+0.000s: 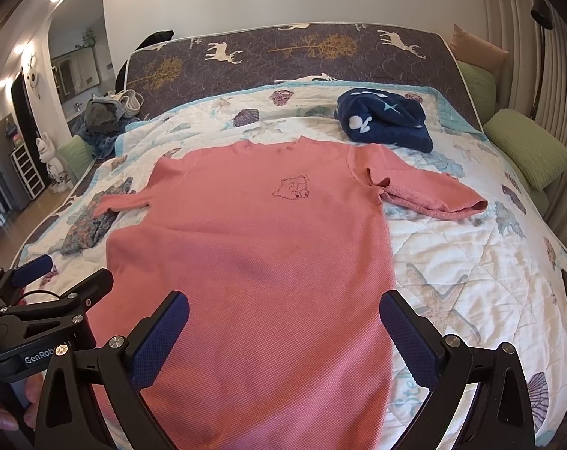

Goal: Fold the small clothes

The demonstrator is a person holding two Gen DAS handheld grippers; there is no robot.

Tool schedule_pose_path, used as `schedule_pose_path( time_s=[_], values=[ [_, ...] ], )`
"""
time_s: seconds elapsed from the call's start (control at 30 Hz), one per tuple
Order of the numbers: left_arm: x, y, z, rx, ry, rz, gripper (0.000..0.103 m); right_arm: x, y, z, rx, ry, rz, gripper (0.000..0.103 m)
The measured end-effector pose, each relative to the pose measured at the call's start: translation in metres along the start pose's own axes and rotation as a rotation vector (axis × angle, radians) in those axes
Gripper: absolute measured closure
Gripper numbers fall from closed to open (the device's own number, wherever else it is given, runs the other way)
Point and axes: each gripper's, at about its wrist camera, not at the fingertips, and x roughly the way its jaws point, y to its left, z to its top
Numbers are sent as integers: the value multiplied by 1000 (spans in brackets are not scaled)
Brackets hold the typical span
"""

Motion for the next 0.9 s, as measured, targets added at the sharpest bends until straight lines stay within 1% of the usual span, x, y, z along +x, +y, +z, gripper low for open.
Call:
schedule_pose_path(
  time_s=[0.1, 0.27, 0.4, 0.6, 0.67, 0.73, 0.9],
  values=[
    [1, 1, 0, -3, -13, 2, 2, 1, 0, 0, -1, 1, -1, 0],
    [2, 10, -1, -44, -56, -42, 2, 1, 0, 0, 0, 2, -1, 0],
    [5, 17, 2, -57, -50, -29, 2, 3, 1, 2, -1, 5, -4, 0],
    [9, 23, 5, -97, -49, -48, 2, 7, 2, 8, -16, 3, -16, 0],
    [11, 28, 9, -106, -58, -46, 2, 8, 3, 12, -28, -1, -22, 0],
    [13, 33, 12, -115, -61, -40, 5, 10, 5, 18, -40, -9, -27, 0],
    [25, 51, 20, -153, -47, -22, 6, 17, 11, 35, -78, -31, -37, 0]
  ],
)
